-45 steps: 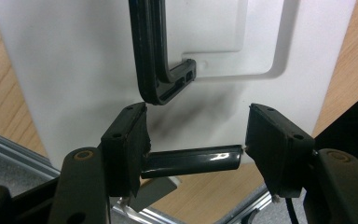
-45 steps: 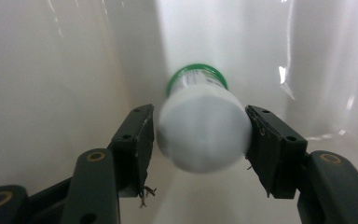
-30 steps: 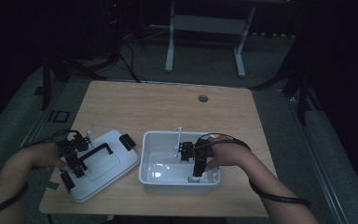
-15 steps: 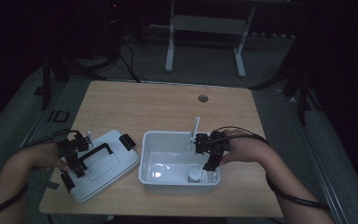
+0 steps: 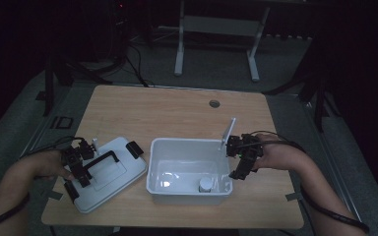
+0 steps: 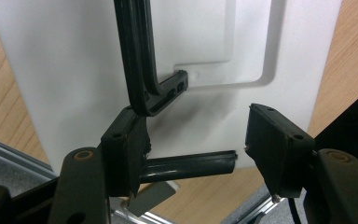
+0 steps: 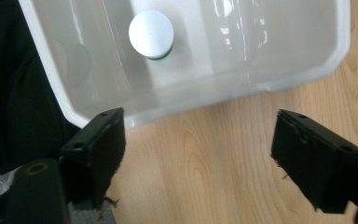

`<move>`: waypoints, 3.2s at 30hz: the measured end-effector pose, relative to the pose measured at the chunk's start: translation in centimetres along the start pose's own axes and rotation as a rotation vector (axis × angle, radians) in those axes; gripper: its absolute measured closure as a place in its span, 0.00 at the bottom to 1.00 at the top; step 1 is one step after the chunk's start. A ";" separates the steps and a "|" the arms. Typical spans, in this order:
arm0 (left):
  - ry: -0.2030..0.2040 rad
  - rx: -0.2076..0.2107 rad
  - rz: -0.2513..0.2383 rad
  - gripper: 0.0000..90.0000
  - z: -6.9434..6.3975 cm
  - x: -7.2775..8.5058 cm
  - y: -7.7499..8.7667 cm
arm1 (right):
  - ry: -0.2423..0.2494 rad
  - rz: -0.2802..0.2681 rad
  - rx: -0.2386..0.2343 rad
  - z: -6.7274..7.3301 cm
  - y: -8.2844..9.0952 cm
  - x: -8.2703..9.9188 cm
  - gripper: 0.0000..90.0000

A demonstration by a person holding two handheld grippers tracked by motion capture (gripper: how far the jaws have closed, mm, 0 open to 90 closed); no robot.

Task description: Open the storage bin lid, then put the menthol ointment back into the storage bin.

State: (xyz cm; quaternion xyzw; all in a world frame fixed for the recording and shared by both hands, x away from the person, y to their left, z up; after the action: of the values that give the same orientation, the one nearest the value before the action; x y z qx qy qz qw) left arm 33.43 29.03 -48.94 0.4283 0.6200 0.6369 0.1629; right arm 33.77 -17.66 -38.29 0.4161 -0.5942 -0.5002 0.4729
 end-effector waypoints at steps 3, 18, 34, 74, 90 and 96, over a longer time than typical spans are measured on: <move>0.003 0.001 -0.004 0.43 0.0 0.1 0.0 | 0.012 0.013 0.020 -0.1 -0.7 1.0 0.18; 0.008 0.007 -0.006 0.43 0.1 -0.1 -0.2 | -0.098 0.062 -0.033 -1.7 -5.2 4.8 0.20; -0.030 -0.018 -0.012 0.43 -0.2 0.0 -0.7 | -0.169 0.054 -0.047 -2.1 -8.6 7.3 0.20; 0.012 -0.177 0.054 0.79 -1.0 -2.6 -0.6 | -0.200 0.081 -0.057 -2.2 -9.3 7.9 0.20; 0.029 -0.075 0.010 0.93 -0.3 -2.1 -0.9 | -0.204 0.097 -0.065 -2.3 -10.0 7.7 0.20; 0.010 -0.052 -0.009 0.93 -0.1 -1.9 -0.8 | -0.208 0.091 -0.072 -2.4 -10.2 7.7 0.20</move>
State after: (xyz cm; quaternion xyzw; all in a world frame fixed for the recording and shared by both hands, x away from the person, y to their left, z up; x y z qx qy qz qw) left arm 34.20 27.68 -50.29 0.4181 0.6060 0.6541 0.1737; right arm 34.70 -27.16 -47.09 0.3172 -0.6398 -0.5398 0.4458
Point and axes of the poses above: each handheld gripper's, and its own axes: y roughly backward along the jaws, x roughly out of its underside, z roughly to its left, the point moved 1 cm from there along -y, roughly forward along the jaws, and after that the axes turned 15 degrees about z, right-handed, at the moved point
